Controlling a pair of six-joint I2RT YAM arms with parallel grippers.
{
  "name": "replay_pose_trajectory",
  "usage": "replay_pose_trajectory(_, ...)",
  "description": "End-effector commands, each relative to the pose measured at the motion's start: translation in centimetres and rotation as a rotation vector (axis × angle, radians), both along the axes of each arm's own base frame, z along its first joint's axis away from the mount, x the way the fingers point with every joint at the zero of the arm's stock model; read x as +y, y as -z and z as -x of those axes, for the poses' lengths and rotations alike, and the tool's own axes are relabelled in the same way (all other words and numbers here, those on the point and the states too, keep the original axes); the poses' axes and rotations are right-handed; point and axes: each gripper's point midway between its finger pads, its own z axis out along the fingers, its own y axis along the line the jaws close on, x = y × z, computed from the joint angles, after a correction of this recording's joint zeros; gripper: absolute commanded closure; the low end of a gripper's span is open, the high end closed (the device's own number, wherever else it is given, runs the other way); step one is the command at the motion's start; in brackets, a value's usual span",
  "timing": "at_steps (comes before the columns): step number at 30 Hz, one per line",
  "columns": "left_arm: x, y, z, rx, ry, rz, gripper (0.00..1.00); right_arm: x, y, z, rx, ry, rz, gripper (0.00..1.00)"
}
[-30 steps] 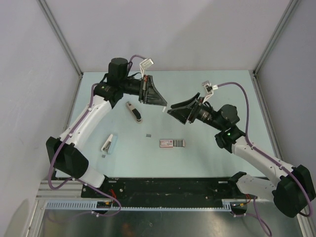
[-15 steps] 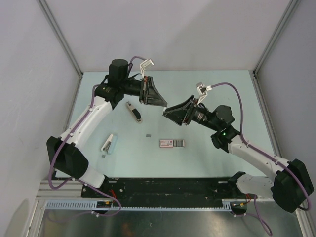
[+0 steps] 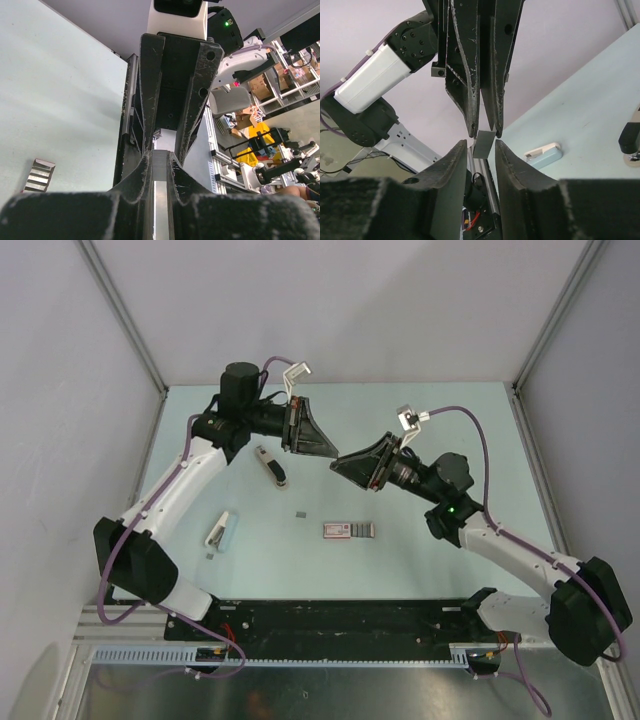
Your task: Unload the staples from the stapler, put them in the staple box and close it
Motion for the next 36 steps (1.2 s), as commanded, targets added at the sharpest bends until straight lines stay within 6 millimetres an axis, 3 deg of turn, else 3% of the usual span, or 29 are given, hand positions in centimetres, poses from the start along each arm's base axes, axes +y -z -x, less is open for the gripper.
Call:
replay_pose_trajectory(1,0.5,-1.8,1.2,-0.051,0.021,0.036,1.00,0.1,-2.8,0.4,-0.057,-0.012,-0.065,0.68)
replay_pose_trajectory(10,0.7,-1.7,1.1,-0.059,0.004,0.034,0.96,0.2,-2.5,0.2,-0.041,-0.024,-0.065,0.79)
replay_pose_trajectory(16,1.5,-1.1,-0.9,-0.081,-0.125,0.006,0.71,-0.3,-0.4,-0.4,-0.001,0.017,0.028,0.84)
replay_pose_trajectory(20,3.2,0.2,-4.1,-0.086,-0.294,-0.040,0.59,-1.0,2.7,-1.1,0.076,0.051,0.140,0.84)
replay_pose_trajectory(26,6.4,2.7,-8.0,-0.218,-0.527,-0.175,0.53,-2.5,8.4,-2.3,0.219,0.129,0.337,0.83)
replay_pose_trajectory(32,8.5,10.9,-9.1,-0.484,-0.639,-0.527,0.54,-5.5,18.4,-3.2,0.500,0.288,0.671,0.86)
replay_pose_trajectory(36,9.1,15.6,-8.4,-0.502,-0.585,-0.646,0.54,-6.7,22.4,-2.5,0.589,0.372,0.821,0.92)
